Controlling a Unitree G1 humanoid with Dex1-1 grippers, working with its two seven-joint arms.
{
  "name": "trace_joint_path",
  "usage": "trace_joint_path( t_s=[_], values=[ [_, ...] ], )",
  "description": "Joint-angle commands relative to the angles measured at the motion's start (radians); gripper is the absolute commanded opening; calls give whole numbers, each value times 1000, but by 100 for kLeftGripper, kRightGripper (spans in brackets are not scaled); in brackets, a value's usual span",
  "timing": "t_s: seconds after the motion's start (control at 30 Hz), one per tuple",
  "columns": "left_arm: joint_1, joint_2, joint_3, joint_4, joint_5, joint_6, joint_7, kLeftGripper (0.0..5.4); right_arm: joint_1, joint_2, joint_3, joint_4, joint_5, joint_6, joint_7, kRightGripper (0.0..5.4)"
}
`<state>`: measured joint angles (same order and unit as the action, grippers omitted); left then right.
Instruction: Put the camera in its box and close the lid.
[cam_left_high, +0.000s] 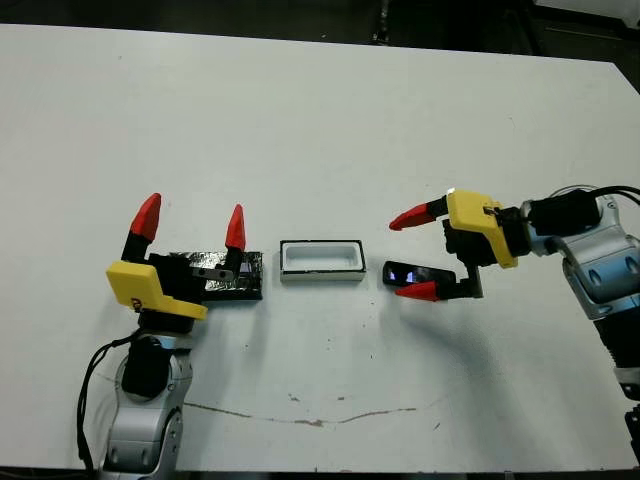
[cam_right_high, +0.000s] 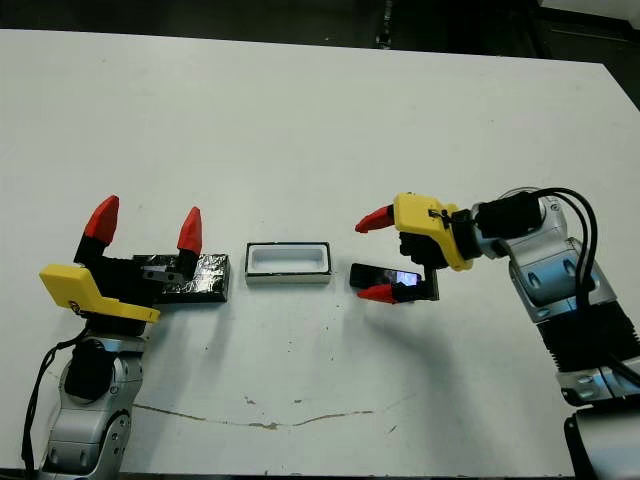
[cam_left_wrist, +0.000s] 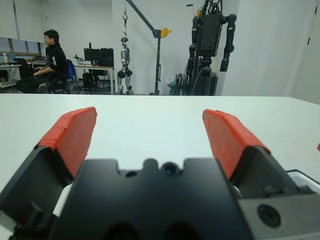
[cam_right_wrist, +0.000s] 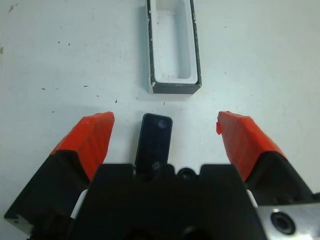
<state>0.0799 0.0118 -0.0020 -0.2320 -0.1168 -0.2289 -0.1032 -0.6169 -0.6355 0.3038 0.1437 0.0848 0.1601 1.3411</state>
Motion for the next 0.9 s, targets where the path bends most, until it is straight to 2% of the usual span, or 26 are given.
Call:
trace_joint_path(
  t_s=[0.03, 0.33, 0.4, 0.6, 0.9],
  values=[
    [16, -1, 2, 4, 0, 6, 2, 540, 26, -12, 6, 10, -6, -7, -2, 537],
    [18, 0, 2, 4, -3, 4, -1, 540, 37, -3, 12, 36, -5, -42, 2, 533],
    [18, 0, 3, 8, -4, 1, -2, 540, 37, -1, 12, 43, 1, -27, 4, 535],
    [19, 0, 2, 5, -5, 2, -3, 540, 36, 3, 20, 66, -8, -41, 4, 513],
    [19, 0, 3, 5, -2, 5, 0, 540, 36, 13, 36, 86, -23, -41, -8, 391]
  ],
)
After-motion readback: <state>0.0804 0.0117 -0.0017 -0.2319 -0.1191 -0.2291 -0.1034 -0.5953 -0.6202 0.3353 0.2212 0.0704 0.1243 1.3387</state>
